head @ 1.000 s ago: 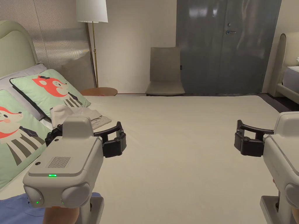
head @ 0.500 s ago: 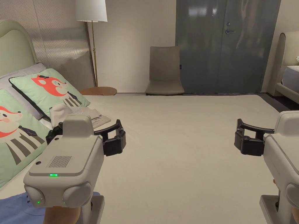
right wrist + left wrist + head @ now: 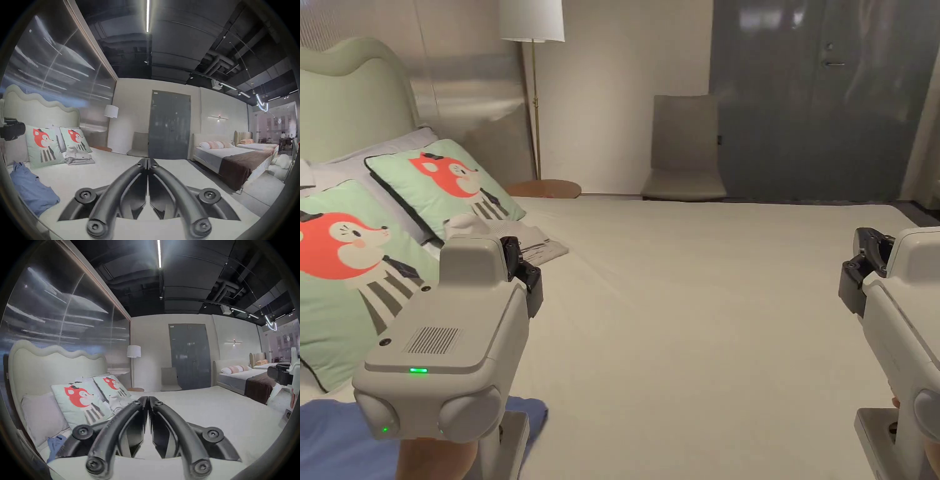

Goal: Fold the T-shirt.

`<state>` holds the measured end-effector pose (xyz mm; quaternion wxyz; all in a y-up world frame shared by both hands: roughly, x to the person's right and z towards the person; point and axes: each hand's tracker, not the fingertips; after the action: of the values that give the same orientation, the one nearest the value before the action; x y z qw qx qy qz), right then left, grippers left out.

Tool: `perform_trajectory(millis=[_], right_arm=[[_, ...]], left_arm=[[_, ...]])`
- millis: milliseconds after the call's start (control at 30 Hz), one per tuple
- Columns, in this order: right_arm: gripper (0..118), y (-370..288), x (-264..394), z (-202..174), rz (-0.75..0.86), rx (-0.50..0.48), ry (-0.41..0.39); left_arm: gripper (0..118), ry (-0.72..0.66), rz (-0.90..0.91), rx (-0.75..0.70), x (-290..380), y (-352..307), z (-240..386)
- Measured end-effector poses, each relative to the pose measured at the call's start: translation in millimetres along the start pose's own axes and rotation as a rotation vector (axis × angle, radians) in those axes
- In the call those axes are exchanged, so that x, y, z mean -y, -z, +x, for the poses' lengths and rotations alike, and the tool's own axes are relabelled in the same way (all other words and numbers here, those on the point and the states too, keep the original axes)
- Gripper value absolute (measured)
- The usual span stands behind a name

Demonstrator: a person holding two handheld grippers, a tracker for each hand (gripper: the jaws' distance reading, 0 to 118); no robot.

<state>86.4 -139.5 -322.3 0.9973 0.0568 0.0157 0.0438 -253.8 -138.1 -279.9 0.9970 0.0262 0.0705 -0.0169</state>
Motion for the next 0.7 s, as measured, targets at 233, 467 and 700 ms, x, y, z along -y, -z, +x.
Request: perform_trajectory(millis=[233,467,700], right_arm=[[1,23,2,-83,-0.001,-0.21,0.049],[1,39,19,-130,-0.051,-0.304,0.041],[1,58,43,-138,-0.121,-0.312,0.005]], left_arm=[[1,0.021,-0.016,-0.21,-1,-29,-77],[1,-0.007,-0.11,-0.266,24,-25,-110],[61,-0.095,-0.421,-0.194,93,15,-112]])
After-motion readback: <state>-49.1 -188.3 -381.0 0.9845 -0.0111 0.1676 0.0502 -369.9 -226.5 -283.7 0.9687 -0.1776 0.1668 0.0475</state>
